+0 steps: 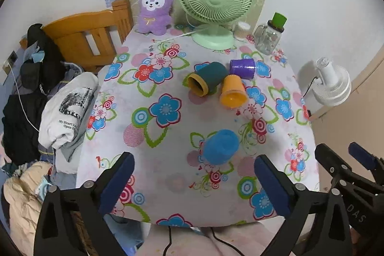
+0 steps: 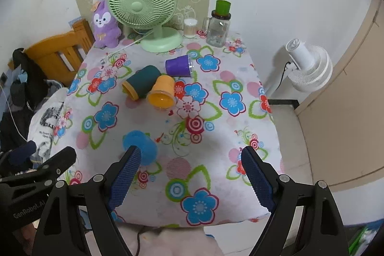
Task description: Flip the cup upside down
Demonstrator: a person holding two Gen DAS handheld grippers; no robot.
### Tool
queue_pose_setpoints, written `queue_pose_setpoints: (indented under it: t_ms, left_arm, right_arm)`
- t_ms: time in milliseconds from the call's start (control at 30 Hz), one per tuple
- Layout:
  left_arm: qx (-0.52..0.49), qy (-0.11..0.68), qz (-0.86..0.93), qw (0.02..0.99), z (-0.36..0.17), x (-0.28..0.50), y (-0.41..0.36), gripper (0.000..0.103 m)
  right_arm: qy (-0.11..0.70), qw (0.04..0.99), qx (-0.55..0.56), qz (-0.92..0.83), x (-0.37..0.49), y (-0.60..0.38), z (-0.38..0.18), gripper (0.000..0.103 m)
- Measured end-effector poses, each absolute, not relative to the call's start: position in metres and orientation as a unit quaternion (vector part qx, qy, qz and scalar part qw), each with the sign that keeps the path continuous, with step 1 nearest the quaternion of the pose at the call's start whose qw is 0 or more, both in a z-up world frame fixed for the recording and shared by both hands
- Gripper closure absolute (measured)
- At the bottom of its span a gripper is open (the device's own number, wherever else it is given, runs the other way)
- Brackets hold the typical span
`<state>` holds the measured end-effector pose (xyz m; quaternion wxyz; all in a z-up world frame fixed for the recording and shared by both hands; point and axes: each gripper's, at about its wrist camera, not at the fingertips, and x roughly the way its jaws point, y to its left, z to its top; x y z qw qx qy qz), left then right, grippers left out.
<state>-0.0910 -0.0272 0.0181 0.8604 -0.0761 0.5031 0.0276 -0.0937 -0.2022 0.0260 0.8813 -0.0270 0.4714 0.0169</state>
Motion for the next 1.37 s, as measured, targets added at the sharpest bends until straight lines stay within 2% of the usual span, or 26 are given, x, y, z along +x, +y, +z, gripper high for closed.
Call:
queue_pose_setpoints:
  t_ms: [1367]
  left_arm:
    - [-0.052, 0.496, 0.007, 0.867, 0.019, -0.072, -0.04, 0.0]
  right_arm:
    - [0.472, 0.881, -0.017, -0.001, -0.084, -0.211, 0.024, 0.016]
